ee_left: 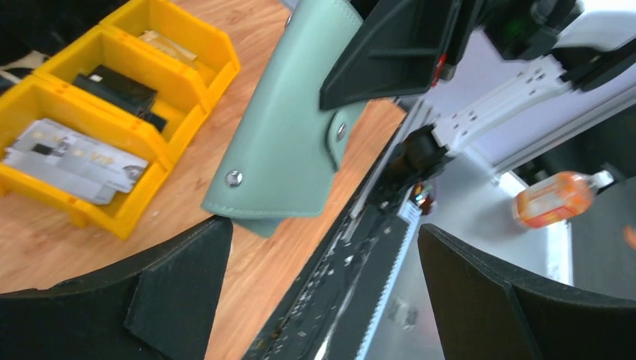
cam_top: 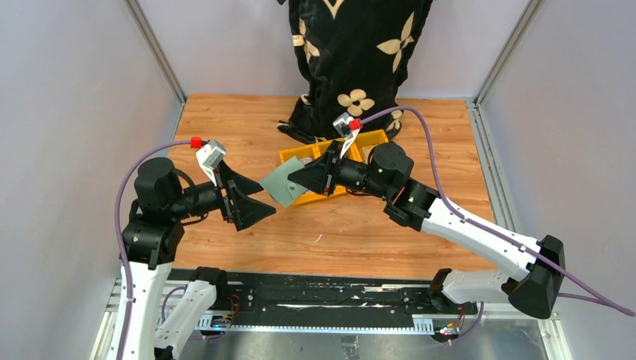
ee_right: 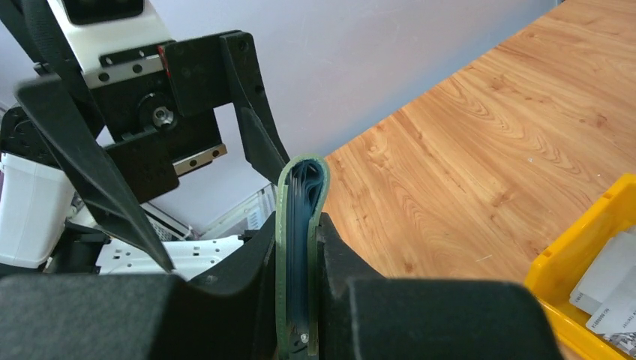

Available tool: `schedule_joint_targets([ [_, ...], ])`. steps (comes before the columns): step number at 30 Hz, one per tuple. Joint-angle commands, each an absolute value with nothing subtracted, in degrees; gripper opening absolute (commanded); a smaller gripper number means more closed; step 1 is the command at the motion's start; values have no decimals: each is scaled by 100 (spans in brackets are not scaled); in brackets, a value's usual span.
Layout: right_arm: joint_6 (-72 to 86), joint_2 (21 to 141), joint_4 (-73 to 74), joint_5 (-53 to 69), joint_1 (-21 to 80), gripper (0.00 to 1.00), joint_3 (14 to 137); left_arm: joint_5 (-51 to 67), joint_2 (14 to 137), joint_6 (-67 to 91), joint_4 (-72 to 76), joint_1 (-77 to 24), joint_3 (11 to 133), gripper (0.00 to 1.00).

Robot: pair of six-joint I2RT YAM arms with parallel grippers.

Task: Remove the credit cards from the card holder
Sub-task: Open the card holder.

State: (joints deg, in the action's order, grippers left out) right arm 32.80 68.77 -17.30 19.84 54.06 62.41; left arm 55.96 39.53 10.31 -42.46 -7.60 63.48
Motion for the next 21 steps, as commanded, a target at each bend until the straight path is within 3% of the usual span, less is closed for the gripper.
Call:
schedule_joint_targets([
  [1,2682,6817,-1783,1694,5660,0,6373,5880,3544,3346,-2592,-782,5946,100],
  [5,2745,6841,-2210,1642,5777,0,6283,5884,3490,3192,-2697,-782,5844,94],
  [17,2997,6786,-2677,1782,5978,0,6047,5054,3618,1867,-3556,-782,6094,56],
  [21,3069,6794,-2724,1778,5989,1,6045,5112,3650,2287,-3276,-782,5991,46],
])
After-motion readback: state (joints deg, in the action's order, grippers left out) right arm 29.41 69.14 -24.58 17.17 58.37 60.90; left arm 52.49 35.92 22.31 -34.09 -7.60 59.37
